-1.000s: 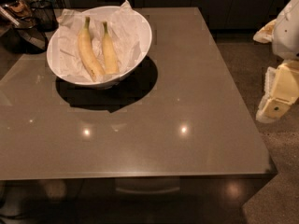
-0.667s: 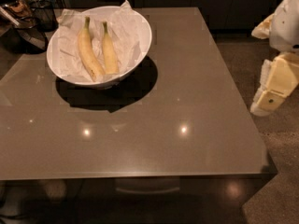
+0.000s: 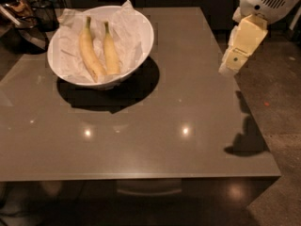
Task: Pick banana from white bowl
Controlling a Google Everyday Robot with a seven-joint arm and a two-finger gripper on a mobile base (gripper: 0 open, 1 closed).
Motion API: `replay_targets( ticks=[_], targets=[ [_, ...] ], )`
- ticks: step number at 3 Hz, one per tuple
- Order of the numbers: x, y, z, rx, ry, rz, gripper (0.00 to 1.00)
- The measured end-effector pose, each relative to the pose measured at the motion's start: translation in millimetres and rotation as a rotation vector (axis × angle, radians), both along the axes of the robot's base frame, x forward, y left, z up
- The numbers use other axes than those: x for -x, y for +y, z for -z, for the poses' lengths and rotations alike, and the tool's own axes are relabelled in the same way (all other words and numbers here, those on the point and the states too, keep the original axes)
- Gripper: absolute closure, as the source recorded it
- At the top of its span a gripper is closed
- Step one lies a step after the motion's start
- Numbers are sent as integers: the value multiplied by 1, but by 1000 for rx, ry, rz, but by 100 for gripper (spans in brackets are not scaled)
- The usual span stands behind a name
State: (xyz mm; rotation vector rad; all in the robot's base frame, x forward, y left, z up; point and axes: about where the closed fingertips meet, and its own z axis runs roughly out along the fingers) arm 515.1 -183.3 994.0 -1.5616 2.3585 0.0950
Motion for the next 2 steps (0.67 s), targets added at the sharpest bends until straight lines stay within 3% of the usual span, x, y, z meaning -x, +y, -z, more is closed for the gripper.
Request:
replay_targets(
  ticks=[1, 2],
  targets=[
    [-11, 7, -11, -17, -46, -1, 0],
    [-10, -7, -3, -53, -34, 34, 0]
  ],
)
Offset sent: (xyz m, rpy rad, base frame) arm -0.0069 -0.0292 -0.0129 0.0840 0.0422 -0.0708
